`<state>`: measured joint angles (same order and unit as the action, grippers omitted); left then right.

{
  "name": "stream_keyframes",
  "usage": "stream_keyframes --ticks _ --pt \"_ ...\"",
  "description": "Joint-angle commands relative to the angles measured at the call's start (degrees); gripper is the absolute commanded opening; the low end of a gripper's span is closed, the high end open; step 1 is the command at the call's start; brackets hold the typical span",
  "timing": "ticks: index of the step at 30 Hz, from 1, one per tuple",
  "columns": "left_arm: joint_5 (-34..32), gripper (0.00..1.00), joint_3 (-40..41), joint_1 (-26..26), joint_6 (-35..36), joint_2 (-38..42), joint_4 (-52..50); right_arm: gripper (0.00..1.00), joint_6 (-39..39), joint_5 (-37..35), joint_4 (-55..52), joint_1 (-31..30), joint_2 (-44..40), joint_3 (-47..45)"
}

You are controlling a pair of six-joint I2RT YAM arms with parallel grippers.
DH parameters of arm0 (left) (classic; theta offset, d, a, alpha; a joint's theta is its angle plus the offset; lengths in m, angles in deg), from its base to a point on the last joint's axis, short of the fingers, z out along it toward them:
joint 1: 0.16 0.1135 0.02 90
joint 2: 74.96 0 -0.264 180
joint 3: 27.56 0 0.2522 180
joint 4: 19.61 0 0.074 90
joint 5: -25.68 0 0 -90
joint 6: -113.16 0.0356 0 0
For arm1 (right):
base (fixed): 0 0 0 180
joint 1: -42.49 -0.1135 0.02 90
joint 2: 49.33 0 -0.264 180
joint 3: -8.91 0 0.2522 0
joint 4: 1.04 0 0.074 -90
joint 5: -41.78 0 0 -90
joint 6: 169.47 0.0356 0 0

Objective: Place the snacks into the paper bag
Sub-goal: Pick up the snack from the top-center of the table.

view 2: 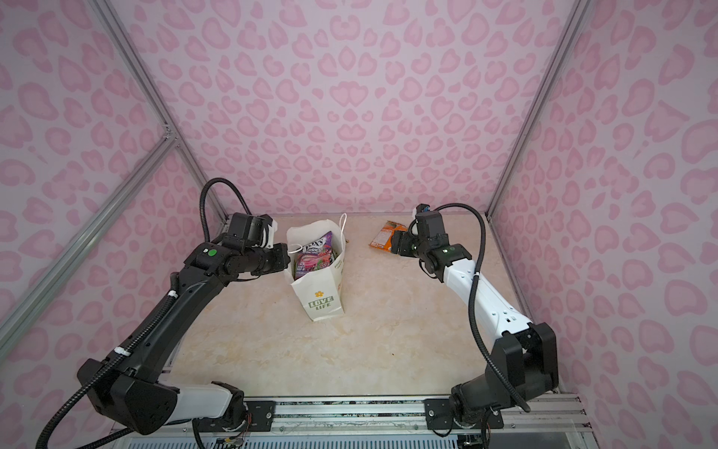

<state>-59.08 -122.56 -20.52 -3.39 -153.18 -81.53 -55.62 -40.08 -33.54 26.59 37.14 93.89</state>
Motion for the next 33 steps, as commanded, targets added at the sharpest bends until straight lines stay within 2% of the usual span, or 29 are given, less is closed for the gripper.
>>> stream_keyframes --ticks 1,11,20,33 --pt "0.4 0.04 -0.2 0.1 0.3 0.2 -0.2 0.89 4.6 3.3 10.1 2.4 3.8 -1.2" --pt "-0.1 0.04 -0.2 0.1 0.3 1.0 -0.3 0.89 12.2 10.8 25.8 8.2 19.8 -0.5" --pt "-0.4 0.04 -0.2 0.0 0.4 1.2 -0.3 0.88 15.6 15.1 28.6 11.3 30.8 6.9" --pt "-0.8 0.04 -0.2 0.0 0.4 1.4 -0.3 0.87 18.4 16.9 25.9 12.6 44.3 21.0"
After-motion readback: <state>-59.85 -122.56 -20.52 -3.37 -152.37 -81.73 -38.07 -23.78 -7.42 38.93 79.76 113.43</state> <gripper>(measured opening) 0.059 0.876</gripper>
